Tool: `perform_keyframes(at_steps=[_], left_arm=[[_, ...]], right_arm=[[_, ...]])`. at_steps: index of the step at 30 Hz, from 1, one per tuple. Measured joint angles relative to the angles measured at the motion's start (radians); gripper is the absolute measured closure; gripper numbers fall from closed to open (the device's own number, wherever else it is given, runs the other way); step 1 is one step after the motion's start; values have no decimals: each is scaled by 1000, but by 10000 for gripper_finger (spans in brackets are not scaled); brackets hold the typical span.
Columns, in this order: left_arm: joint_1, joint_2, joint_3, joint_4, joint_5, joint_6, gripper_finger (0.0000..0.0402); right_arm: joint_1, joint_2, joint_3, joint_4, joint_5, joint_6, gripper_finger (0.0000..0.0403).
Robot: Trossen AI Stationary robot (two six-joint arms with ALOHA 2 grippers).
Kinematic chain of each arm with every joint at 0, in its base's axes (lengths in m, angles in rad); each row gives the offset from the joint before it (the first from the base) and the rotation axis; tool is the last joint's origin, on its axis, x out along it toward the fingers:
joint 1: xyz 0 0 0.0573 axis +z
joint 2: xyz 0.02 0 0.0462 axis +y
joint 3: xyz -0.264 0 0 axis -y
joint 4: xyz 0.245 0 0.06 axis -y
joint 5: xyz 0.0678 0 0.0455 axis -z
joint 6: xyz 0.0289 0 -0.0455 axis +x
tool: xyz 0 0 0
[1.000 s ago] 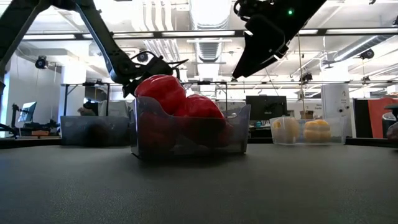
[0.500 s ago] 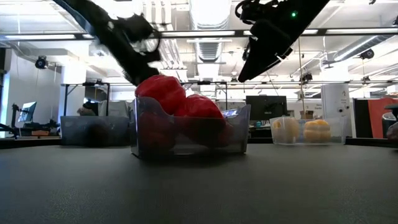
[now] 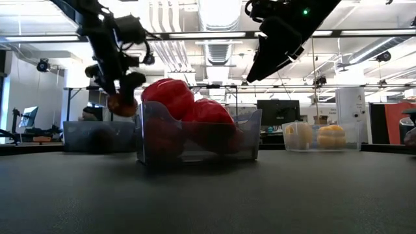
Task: Sort produce into baskets
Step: Put the red apple into the top black bin
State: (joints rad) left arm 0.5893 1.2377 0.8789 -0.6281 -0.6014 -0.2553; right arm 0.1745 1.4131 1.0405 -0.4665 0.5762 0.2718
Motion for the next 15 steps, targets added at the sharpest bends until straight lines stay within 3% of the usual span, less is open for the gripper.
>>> perform_keyframes(at_steps=[3, 9, 15], left_arm=[[0, 64, -7, 7, 0, -70, 101], [0, 176, -8, 9, -38, -107, 38], [-2, 188, -7, 6, -44, -84, 9]], right_arm=[[0, 0, 0, -1, 0, -2, 3], [1, 0, 0, -9, -2, 2, 3], [4, -1, 0, -22, -8, 8, 3]])
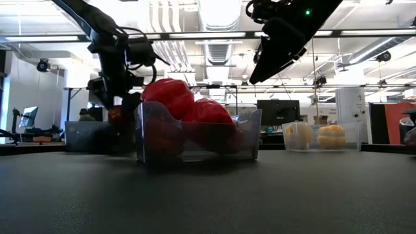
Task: Sort produce into baskets
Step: Put the red apple into the top black bin
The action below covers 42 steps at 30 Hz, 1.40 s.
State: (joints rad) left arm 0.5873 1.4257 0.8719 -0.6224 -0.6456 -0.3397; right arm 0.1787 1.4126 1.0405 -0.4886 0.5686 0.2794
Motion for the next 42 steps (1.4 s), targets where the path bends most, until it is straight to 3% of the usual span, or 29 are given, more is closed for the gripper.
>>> perform_keyframes(at_steps=[7, 11, 13, 16, 21, 23, 27, 29, 33, 37, 39, 42], left_arm=[[-28, -159, 5, 4, 32, 10, 7], [-71, -289, 0, 117, 62, 49, 6], [-106, -352, -20, 243, 155, 76, 6], [-171, -428, -86, 513, 376, 120, 6], [-298, -467, -251, 1000, 731, 179, 6], [-349, -462, -313, 1147, 781, 178, 6], [-423, -432, -411, 1341, 789, 184, 6], [-449, -422, -437, 1408, 820, 233, 6], [-468, -425, -450, 1515, 903, 271, 6], [-467, -459, -409, 1506, 940, 257, 6], [-467, -474, -384, 1476, 977, 260, 6], [-469, -479, -361, 1440, 1036, 274, 5]], right_arm=[[0, 0, 0, -1, 0, 11, 3], [0, 1, -5, -2, -42, 12, 3], [0, 2, -8, -3, -74, 12, 3], [0, 2, -9, -1, -98, 24, 3], [0, 2, -11, 0, -105, 34, 3], [0, 2, -14, -4, -106, 45, 3], [1, 2, -16, -35, -106, 59, 3], [3, 2, -16, -103, -106, 118, 3], [3, -15, 10, -404, -91, 344, 3], [-10, -20, 14, -728, -115, 494, 3], [-35, -20, 7, -854, -172, 491, 3], [-108, -13, -15, -970, -344, 483, 3]])
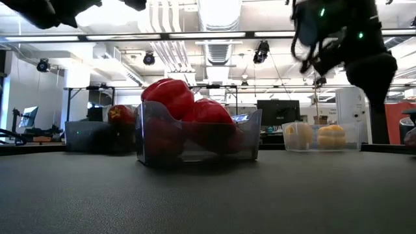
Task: Sort produce into baskets
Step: Put the red apple into the top black bin
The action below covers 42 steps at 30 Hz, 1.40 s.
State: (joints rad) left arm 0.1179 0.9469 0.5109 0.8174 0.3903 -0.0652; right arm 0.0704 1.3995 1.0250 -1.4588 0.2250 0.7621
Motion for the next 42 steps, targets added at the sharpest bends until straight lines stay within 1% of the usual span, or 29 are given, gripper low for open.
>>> perform_keyframes(at_steps=[2, 6, 10, 13, 19, 24, 27, 30, 32, 34, 38, 42], left_arm=[[-3, 7, 5, 1, 13, 22, 5], [-4, 62, 11, 2, 13, 61, 5], [-7, 126, 14, 15, 13, 60, 5], [-7, 160, 14, 41, 12, 86, 5], [-7, 210, 47, 48, 13, 108, 5], [-7, 222, 59, 37, 20, 98, 5], [-7, 205, 58, 31, 21, 87, 5], [-7, 177, 48, 30, 21, 83, 5], [-7, 157, 44, 21, 17, 83, 5], [-8, 141, 44, 3, -22, 83, 5], [-7, 126, 44, -53, -134, 92, 6], [-7, 126, 42, -58, -155, 100, 6]], right_arm=[[-61, 12, -21, -30, -79, -23, 3], [-204, 50, -73, -34, -200, -149, 3], [-342, 108, -113, -42, -233, -214, 3], [-423, 164, -122, -44, -245, -273, 3], [-540, 313, -156, -43, -365, -362, 3], [-562, 421, -202, 9, -407, -419, 3], [-555, 464, -203, 25, -387, -422, 3], [-540, 472, -199, 42, -368, -419, 3], [-529, 461, -198, 85, -364, -416, 4], [-519, 450, -198, 155, -368, -423, 10], [-504, 448, -200, 209, -413, -438, 42], [-473, 450, -184, 159, -389, -428, 94]])
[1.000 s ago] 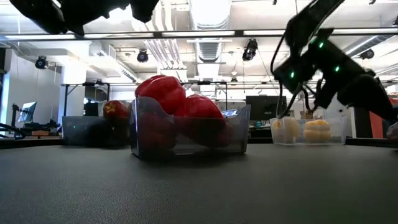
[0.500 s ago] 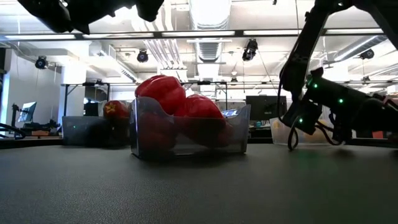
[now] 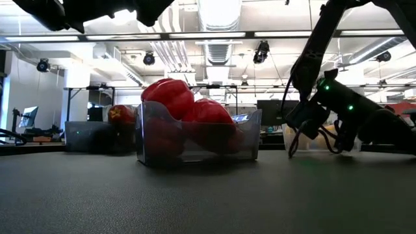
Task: Sort produce into baskets
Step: Put the red apple into the top black bin
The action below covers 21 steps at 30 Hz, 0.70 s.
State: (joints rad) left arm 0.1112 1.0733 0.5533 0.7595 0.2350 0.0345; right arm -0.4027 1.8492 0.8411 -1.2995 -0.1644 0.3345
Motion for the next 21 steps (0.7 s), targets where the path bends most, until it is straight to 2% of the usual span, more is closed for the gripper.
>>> perform_keyframes(at_steps=[2, 7, 15, 21], left_arm=[[0, 1, 0, -1, 0, 0, 6], [0, 2, 0, -1, 0, -4, 6], [0, -7, 0, -39, -11, -9, 6], [1, -12, 2, -147, -255, 60, 6]], right_arm=[[9, -7, 0, -60, 16, 7, 118], [26, -42, 2, -84, 20, 14, 158], [59, -83, 65, -124, 30, 17, 156], [113, -173, 223, -158, 77, 24, 165]])
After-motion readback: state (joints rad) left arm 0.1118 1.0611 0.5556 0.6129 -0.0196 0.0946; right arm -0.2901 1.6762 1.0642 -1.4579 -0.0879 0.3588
